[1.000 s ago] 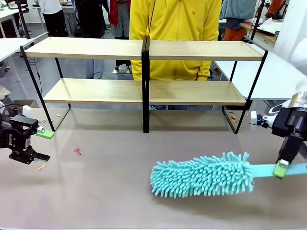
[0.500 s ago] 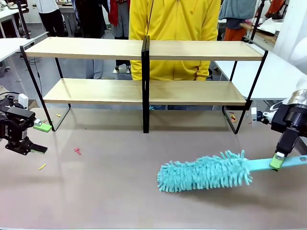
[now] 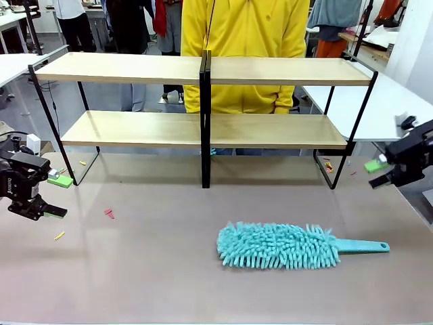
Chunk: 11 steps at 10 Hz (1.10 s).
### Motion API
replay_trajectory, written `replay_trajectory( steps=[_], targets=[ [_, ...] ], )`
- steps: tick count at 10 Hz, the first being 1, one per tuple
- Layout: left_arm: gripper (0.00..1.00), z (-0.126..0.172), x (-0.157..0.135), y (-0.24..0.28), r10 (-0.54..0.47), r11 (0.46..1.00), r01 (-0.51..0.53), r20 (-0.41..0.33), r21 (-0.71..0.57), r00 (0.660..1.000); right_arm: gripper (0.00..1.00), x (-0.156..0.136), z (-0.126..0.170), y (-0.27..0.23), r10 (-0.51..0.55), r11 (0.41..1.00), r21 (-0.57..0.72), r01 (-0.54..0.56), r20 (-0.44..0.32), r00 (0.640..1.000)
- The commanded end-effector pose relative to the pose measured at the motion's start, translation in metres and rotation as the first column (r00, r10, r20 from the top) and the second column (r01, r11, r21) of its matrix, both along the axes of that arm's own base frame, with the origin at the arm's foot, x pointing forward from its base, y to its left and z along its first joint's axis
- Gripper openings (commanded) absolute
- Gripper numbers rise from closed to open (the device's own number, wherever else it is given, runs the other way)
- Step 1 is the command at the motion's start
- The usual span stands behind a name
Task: Clean the shelves.
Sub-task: Place the Duster on the table.
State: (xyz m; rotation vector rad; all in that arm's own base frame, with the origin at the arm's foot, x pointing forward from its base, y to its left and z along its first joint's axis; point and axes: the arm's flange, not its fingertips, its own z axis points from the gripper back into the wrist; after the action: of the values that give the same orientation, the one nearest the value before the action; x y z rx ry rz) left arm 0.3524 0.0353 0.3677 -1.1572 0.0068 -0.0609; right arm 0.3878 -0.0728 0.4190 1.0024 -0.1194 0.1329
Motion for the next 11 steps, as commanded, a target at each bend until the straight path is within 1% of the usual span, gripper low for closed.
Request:
replay_trajectory(
  steps=[1, 2, 3, 4, 5, 6, 11],
  targets=[
    [1.00, 0.000, -0.004, -0.003, 0.001, 1.000, 0.000, 0.022, -0.029, 1.000, 1.00, -0.041, 0.011, 0.022, -0.252, 0.958, 0.120, 0.260, -0.079, 0.964],
    [1.00, 0.000, -0.004, -0.003, 0.001, 1.000, 0.000, 0.022, -0.029, 1.000, 1.00, -0.061, 0.022, 0.024, -0.180, 0.950, 0.228, 0.214, -0.163, 0.970],
    [1.00, 0.000, -0.004, -0.003, 0.001, 1.000, 0.000, 0.022, -0.029, 1.000, 1.00, -0.074, 0.024, 0.025, -0.102, 0.947, 0.274, 0.166, -0.233, 0.967],
    [1.00, 0.000, -0.004, -0.003, 0.001, 1.000, 0.000, 0.022, -0.029, 1.000, 1.00, -0.083, 0.018, 0.027, -0.043, 0.933, 0.330, 0.140, -0.285, 0.957],
    [1.00, 0.000, -0.004, -0.003, 0.001, 1.000, 0.000, 0.022, -0.029, 1.000, 1.00, -0.084, 0.007, 0.029, -0.015, 0.955, 0.275, 0.109, -0.323, 0.946],
    [1.00, 0.000, -0.004, -0.003, 0.001, 1.000, 0.000, 0.022, -0.029, 1.000, 1.00, -0.069, 0.020, 0.027, -0.078, 0.958, 0.254, 0.136, -0.224, 0.972],
    [1.00, 0.000, -0.004, -0.003, 0.001, 1.000, 0.000, 0.022, -0.029, 1.000, 1.00, -0.069, 0.020, 0.027, -0.078, 0.958, 0.254, 0.136, -0.224, 0.972]
  ],
)
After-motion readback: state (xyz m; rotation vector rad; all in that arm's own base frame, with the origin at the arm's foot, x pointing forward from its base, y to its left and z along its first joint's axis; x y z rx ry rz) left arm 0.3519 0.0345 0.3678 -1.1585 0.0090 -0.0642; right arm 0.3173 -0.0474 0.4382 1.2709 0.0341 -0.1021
